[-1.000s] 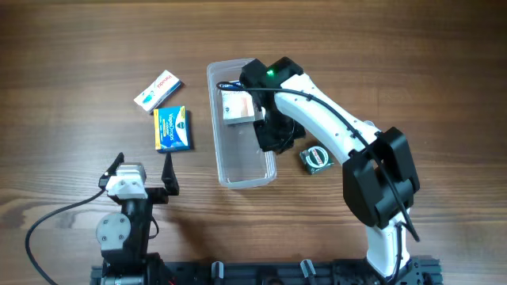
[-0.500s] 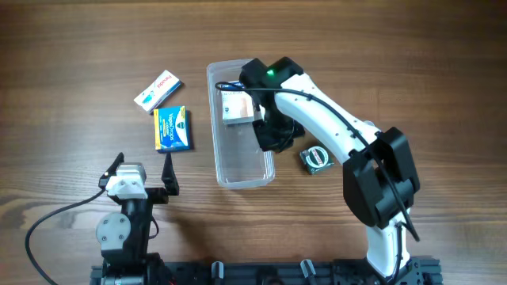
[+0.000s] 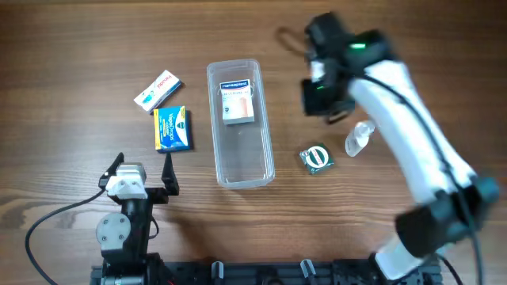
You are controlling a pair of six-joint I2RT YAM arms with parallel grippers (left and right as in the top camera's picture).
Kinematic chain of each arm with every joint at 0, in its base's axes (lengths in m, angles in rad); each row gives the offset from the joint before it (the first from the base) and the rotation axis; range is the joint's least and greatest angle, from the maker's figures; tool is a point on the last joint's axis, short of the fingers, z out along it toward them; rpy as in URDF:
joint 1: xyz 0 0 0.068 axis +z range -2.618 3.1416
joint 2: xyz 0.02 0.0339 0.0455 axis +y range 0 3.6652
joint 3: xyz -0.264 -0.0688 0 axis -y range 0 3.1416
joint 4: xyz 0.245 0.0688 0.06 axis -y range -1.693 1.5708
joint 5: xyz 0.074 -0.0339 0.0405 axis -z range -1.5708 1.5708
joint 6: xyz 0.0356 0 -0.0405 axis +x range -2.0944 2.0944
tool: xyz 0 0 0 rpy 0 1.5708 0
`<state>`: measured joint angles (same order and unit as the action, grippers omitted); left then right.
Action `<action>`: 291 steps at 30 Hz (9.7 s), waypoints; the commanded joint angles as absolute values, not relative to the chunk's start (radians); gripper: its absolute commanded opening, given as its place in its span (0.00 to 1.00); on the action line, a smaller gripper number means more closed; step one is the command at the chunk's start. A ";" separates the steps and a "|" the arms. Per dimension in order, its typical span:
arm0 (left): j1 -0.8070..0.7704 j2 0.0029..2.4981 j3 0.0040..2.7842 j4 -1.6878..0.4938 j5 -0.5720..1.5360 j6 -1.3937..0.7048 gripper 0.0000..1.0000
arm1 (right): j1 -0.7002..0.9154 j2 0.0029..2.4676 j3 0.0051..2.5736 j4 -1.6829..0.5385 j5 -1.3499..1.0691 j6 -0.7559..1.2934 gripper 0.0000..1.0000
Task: Pack container
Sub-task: 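Withdraw right gripper from the container to the right side, then move left gripper over the blue VapoDrops box, then lower left gripper and grasp the VapoDrops box, then lift the VapoDrops box and lower it into the container, then lower the VapoDrops box flat in the container and open left gripper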
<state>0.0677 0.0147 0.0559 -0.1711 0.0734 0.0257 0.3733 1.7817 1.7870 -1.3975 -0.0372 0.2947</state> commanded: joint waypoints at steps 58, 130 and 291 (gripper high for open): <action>0.075 0.498 0.654 -0.490 0.349 -0.004 1.00 | 0.004 1.404 1.804 -1.449 0.120 0.236 1.00; -0.046 1.895 1.183 -0.750 0.023 -0.166 1.00 | 0.004 1.404 1.804 -1.449 0.120 0.236 1.00; -0.551 1.787 1.195 -0.582 -0.160 -0.554 0.75 | 0.004 1.404 1.804 -1.449 0.120 0.236 1.00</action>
